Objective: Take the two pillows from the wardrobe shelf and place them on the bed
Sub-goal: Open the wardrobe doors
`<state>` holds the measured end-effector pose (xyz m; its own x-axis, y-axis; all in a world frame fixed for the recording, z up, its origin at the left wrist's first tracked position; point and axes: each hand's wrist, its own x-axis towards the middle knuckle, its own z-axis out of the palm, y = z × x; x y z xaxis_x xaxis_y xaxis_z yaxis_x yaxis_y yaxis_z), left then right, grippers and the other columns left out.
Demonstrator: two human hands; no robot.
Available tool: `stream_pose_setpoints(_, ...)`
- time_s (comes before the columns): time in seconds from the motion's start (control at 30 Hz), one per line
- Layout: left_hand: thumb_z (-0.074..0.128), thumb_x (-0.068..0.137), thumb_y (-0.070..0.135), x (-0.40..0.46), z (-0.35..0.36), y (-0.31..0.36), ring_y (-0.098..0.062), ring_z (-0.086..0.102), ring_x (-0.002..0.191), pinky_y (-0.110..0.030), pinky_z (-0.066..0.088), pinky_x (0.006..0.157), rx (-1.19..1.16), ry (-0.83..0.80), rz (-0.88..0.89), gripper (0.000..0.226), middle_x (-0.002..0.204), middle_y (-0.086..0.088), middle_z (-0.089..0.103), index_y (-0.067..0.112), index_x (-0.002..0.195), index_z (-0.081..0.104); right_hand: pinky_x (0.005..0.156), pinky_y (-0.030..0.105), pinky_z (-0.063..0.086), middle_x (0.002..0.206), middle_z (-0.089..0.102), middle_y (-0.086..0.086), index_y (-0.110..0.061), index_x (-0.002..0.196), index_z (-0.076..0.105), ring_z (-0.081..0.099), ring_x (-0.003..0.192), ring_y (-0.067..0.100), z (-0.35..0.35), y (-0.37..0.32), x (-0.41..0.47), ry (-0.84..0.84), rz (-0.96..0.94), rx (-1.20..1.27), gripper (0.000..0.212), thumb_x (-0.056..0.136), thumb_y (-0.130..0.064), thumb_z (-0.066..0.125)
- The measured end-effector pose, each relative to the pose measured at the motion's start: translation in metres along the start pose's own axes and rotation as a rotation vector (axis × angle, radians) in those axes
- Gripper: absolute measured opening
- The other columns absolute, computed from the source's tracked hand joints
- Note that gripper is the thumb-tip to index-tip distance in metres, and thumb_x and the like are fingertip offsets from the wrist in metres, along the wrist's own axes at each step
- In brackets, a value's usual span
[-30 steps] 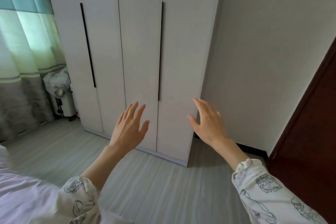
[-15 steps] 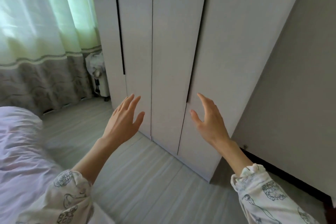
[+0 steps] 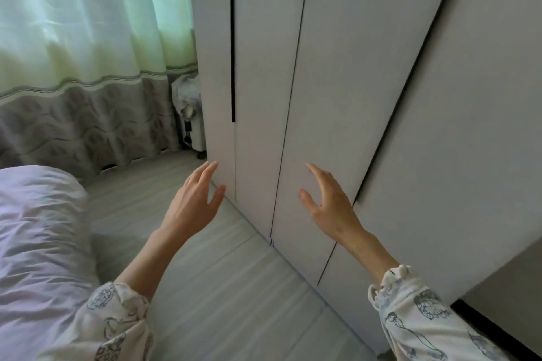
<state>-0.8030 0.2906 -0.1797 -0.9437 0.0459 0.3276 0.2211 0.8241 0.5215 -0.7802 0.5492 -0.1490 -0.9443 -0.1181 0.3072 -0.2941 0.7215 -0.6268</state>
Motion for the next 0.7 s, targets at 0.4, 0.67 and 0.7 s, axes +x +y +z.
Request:
stream_pose_setpoints(0.4,0.047,0.094,0.03,0.186,-0.002,-0.079,-0.029,0.041,0.13,-0.04,0.037,0.104,0.042,-0.011,-0.054,0.056,0.15,-0.006,0.033,0.018,0.145,0.028,0.103,0.024,0.026,0.144,0.04,-0.002,-0.025,0.143,0.03,0.035,0.132,0.014,0.07,0.023,0.233,-0.072,-0.123,0.042,0.055,0.092,-0.034,0.05)
stream_pose_setpoints(0.67,0.044,0.094,0.034,0.339,-0.008,-0.115,-0.018,0.035,0.134,-0.037,0.036,0.102,0.068,0.086,-0.057,0.052,0.15,0.001,0.031,0.024,0.143,0.028,0.101,0.023,0.026,0.142,0.042,0.0,-0.023,0.143,0.03,0.037,0.131,0.015,0.098,0.02,0.411,-0.018,-0.267,0.082,0.055,0.093,-0.032,0.05)
stream_pose_setpoints(0.7,0.044,0.095,0.035,0.359,-0.01,-0.12,-0.018,0.036,0.134,-0.037,0.036,0.102,0.071,0.084,-0.061,0.052,0.15,0.002,0.031,0.025,0.143,0.028,0.1,0.022,0.026,0.142,0.042,0.0,-0.023,0.143,0.03,0.038,0.13,0.015,0.099,0.018,0.434,-0.011,-0.281,0.084,0.055,0.093,-0.031,0.05)
